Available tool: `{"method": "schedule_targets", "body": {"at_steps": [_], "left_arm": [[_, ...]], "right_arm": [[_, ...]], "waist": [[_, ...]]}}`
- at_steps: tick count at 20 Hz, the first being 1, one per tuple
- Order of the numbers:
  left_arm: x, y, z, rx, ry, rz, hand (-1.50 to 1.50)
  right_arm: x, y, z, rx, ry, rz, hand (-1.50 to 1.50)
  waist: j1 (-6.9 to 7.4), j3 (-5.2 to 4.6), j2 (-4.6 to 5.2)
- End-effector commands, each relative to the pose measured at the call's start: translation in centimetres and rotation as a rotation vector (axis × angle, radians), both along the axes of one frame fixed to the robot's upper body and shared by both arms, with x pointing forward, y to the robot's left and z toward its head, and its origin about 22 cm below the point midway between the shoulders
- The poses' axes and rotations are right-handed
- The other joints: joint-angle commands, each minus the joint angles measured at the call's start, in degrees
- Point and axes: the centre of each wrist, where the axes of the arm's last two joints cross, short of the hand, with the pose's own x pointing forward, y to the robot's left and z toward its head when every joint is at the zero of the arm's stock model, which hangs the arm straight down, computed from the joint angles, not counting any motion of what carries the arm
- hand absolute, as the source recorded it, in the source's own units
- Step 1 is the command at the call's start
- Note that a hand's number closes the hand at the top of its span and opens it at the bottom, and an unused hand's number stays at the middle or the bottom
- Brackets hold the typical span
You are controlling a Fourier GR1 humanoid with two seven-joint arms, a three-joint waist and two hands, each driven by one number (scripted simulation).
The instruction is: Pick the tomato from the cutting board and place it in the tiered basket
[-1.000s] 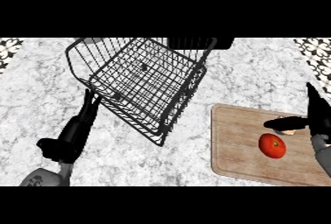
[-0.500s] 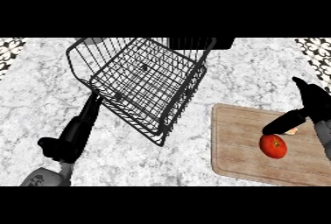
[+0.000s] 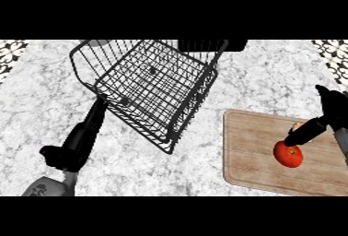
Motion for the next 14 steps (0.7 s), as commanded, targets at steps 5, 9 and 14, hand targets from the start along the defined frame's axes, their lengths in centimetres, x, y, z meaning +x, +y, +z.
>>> {"method": "schedule_targets", "body": {"at_steps": [5,9,14], "left_arm": [[-0.2,-0.8,-1.3,-0.016,0.091,0.011,0.0],[-0.7,1.4,-2.4,0.015,0.084,0.011,0.0],[-0.5,0.1,-1.7,0.004,0.075,-0.014,0.0]], "right_arm": [[-1.0,1.0,-3.1,0.015,0.152,-0.228,-1.5],[-1.3,1.5,-3.2,0.036,0.132,-0.225,-1.5],[-1.0,0.0,-4.2,0.014,0.173,-0.287,-1.5]], "waist": [[-0.4,-0.21,0.45],[-0.26,-0.25,0.54],[0.04,-0.21,0.58]]}}
